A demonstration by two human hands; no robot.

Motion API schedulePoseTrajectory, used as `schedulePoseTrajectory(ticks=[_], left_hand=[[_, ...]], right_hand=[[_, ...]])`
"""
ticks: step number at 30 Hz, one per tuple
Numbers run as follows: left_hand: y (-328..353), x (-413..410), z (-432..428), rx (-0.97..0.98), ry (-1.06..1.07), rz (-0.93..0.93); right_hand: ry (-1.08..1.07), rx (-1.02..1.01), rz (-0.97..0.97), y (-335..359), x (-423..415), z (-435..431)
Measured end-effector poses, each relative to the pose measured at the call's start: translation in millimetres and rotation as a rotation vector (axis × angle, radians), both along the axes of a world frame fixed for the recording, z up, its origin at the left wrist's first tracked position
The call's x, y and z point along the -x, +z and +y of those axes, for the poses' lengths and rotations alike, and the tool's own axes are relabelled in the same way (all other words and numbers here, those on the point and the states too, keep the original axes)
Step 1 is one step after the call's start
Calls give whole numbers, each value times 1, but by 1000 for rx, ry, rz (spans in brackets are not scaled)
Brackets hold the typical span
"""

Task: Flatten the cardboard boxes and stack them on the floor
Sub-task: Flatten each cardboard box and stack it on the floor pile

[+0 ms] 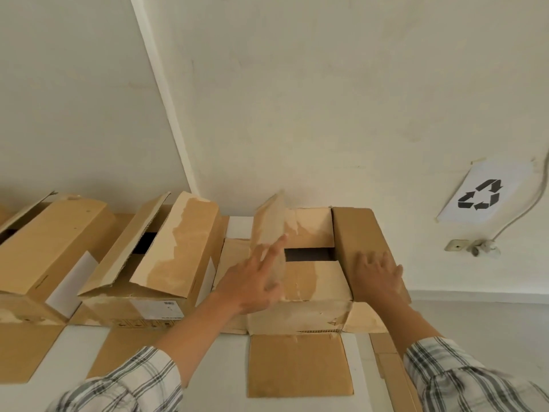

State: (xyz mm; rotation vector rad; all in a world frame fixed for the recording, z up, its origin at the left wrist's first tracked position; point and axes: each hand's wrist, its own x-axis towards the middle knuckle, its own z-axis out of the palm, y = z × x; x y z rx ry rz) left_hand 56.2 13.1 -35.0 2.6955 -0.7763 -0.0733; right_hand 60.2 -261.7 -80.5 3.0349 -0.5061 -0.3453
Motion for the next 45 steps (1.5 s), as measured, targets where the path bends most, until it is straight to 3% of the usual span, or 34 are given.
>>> schedulePoseTrajectory(ticks=[3, 6, 8, 10, 18, 20, 25, 30, 32, 35, 39, 42, 45], left_hand=[[15, 4, 26, 80, 72, -359], [15, -2, 50, -221, 236, -526], [12, -5, 59, -390, 302, -394], [0, -7, 60, -415, 300, -221], [-25, -19, 27, -178, 422, 215], [-25, -23, 21, -124, 441, 328], [-21, -27, 18, -55, 487, 424], [2, -39, 23, 98, 629, 569], [6, -46, 28, 161, 693, 604], [11, -49, 30, 219, 698, 629], [13, -46, 20, -58, 477, 768], [6, -36, 8, -291, 357, 760], [-5, -25, 0, -382, 359, 667]], right_hand=[[66, -41, -96, -1, -4, 10], [153, -65, -139, 1, -15, 19], [179, -100, -110, 1, -22, 25], [174, -146, -76, 4, -27, 30], [217, -76, 189, -35, -69, 26], [246, -48, 258, -16, -62, 36], [214, -98, 302, -6, -63, 34], [66, -528, 49, 74, -50, 30], [18, -638, 126, 104, -40, 22], [142, -467, 371, 140, -16, 21], [347, -315, 501, 126, 3, 21], [236, -285, 411, 70, 8, 21], [152, -264, 290, 28, 17, 27]])
